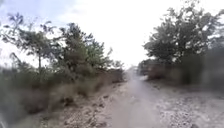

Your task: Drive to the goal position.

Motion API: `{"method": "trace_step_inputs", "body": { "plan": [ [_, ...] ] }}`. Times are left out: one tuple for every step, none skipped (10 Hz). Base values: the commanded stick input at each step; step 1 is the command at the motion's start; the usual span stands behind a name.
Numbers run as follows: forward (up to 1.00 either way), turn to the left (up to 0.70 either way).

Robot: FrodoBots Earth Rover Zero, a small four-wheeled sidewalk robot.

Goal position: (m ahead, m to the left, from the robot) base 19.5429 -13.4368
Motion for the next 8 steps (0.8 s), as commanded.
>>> {"method": "trace_step_inputs", "body": {
  "plan": [
    [0.69,-0.08],
    [0.69,-0.04],
    [0.69,0.00],
    [0.69,0.01],
    [0.69,0.01],
    [0.69,-0.01],
    [0.69,-0.04],
    [0.69,-0.10]
  ]
}}
